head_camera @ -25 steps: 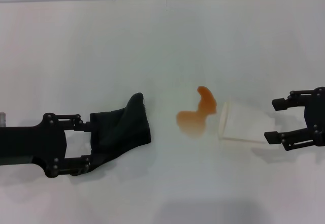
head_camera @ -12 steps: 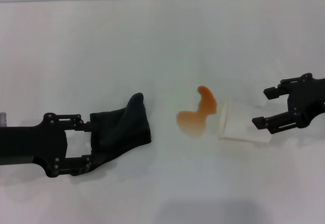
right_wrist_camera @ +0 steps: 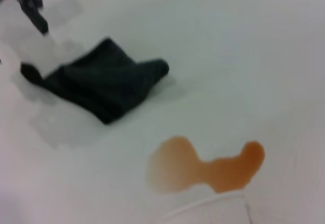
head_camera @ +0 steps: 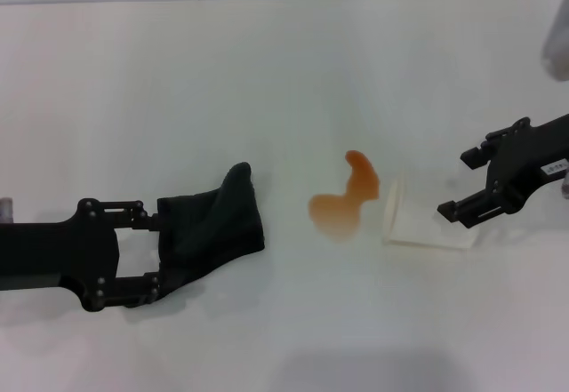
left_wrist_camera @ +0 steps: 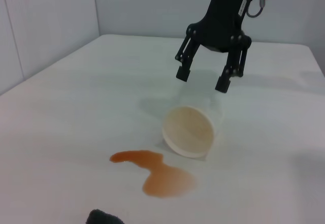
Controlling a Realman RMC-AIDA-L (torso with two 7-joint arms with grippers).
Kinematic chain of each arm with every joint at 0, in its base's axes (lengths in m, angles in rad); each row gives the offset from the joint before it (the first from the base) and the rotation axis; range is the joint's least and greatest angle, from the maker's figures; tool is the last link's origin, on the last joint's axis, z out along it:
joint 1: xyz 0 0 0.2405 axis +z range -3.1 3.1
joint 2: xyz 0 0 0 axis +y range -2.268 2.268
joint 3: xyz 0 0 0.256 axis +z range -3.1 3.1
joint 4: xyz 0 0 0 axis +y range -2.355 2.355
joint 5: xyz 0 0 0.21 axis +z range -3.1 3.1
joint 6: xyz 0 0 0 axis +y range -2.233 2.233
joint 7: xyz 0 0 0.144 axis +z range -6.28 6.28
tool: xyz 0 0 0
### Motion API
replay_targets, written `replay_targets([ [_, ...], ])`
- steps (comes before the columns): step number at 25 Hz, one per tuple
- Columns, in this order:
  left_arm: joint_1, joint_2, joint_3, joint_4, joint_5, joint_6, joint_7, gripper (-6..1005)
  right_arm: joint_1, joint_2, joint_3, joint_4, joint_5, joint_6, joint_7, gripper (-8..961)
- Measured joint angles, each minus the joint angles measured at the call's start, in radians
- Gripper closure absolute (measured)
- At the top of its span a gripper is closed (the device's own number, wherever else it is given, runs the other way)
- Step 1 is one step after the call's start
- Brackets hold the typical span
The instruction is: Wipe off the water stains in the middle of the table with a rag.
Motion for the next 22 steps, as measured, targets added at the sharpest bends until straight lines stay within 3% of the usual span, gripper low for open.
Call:
replay_targets([
  [7, -0.001, -0.002, -0.003, -0.007, 0.000, -0.002, 0.011, 351, 0.062, 0.002, -0.105, 0.009, -0.127, -0.012, 0.097, 127],
  [22, -0.003, -0.003, -0.003, -0.014, 0.000, -0.005, 0.021, 351, 0.082, 0.003, -0.190, 0.026, -0.207, -0.016, 0.125, 129],
])
